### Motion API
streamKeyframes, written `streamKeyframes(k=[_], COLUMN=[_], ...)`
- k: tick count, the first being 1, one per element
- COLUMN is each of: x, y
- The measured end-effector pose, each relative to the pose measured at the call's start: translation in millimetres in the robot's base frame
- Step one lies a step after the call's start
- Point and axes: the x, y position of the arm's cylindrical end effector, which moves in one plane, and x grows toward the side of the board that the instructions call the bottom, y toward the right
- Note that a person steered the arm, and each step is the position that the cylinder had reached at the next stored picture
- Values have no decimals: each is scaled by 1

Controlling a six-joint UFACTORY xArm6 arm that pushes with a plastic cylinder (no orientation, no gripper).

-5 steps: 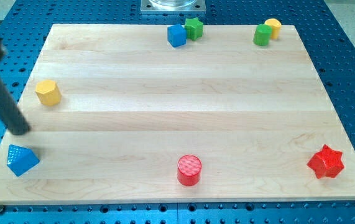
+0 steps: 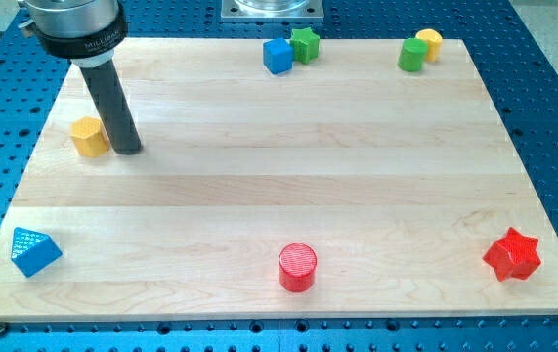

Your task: Move the hexagon to the bottom of the cube

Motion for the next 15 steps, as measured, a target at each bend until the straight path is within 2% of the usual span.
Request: streamKeyframes(k=[2, 3, 4, 5, 6, 7, 8, 9, 10, 11, 12, 13, 14, 15], x=[-3, -14, 29, 38, 33, -13, -42, -35, -86, -108, -47, 11, 3, -49], y=[15, 63, 32, -25, -68, -94, 3, 62, -7, -86, -118, -96, -55, 52])
